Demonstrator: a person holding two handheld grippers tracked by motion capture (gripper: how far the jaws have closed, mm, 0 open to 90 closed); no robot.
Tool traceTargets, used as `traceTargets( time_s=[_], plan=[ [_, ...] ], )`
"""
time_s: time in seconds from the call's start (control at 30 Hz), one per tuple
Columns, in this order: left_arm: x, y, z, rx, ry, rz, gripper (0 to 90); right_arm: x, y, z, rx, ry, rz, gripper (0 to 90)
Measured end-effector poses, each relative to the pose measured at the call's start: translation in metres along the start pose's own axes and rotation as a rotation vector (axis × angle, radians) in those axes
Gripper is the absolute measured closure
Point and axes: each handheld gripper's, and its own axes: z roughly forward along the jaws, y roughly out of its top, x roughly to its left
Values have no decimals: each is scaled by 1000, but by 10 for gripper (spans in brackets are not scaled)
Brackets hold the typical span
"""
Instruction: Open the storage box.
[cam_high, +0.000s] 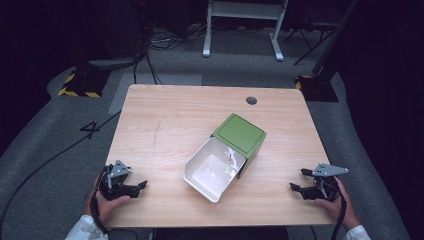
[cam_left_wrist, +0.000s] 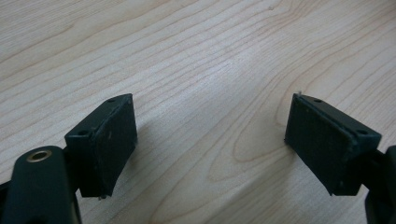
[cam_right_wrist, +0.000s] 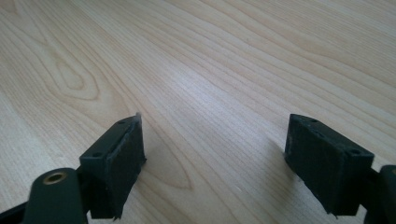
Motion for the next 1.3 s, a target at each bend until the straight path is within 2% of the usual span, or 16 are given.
traceTargets(
  time_s=[0.33, 1.3],
  plan=[
    [0, 0, 1, -1, -1, -3, 170, 1, 0, 0, 1, -12, -1, 187],
    [1, 2, 2, 0, 9, -12, 171, 1, 0, 0, -1, -7, -4, 197]
  ],
)
